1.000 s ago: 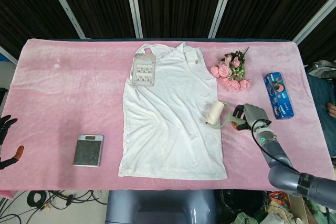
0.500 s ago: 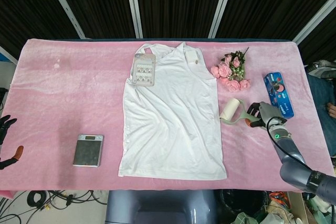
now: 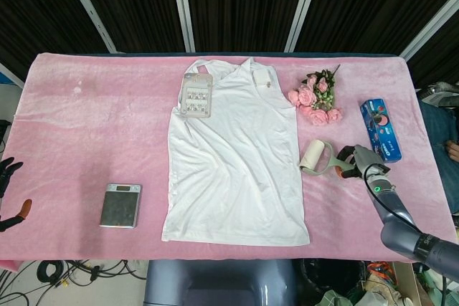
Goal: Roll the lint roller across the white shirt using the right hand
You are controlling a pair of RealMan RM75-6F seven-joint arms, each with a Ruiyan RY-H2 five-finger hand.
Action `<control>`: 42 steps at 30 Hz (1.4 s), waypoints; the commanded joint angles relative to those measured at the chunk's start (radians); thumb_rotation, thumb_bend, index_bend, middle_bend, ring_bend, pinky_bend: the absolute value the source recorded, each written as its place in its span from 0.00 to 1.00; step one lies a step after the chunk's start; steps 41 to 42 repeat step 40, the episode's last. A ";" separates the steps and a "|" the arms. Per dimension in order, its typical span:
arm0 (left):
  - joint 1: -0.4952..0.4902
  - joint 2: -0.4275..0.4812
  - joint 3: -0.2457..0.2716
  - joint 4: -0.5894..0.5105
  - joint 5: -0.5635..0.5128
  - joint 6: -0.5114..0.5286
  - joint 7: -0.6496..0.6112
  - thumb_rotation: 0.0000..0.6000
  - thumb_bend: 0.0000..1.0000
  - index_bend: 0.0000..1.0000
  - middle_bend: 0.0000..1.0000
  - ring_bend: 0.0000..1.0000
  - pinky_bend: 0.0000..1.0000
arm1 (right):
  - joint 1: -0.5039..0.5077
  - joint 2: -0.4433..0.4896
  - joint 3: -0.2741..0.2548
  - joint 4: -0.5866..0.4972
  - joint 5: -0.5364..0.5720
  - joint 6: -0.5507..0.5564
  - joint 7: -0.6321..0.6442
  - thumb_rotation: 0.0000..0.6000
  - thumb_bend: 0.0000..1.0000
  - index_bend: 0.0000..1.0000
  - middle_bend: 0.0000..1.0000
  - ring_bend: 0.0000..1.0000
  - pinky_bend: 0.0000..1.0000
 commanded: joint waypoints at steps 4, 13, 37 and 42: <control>0.001 0.001 -0.002 0.000 -0.001 0.004 -0.003 1.00 0.36 0.13 0.07 0.02 0.16 | 0.010 -0.006 -0.027 0.006 0.029 -0.004 -0.030 1.00 0.37 0.14 0.11 0.14 0.24; 0.001 0.000 -0.001 0.001 0.000 0.003 -0.002 1.00 0.36 0.13 0.07 0.02 0.16 | 0.024 0.032 -0.047 -0.042 0.079 0.013 -0.056 1.00 0.31 0.07 0.03 0.07 0.21; 0.004 -0.003 -0.006 0.011 0.029 0.035 -0.010 1.00 0.36 0.13 0.07 0.02 0.12 | -0.519 0.083 -0.240 -0.301 -0.935 0.983 0.052 1.00 0.21 0.06 0.01 0.08 0.20; 0.004 -0.003 -0.005 0.014 0.034 0.037 -0.011 1.00 0.36 0.13 0.07 0.02 0.10 | -0.546 0.047 -0.249 -0.250 -0.968 1.012 0.021 1.00 0.21 0.06 0.01 0.08 0.18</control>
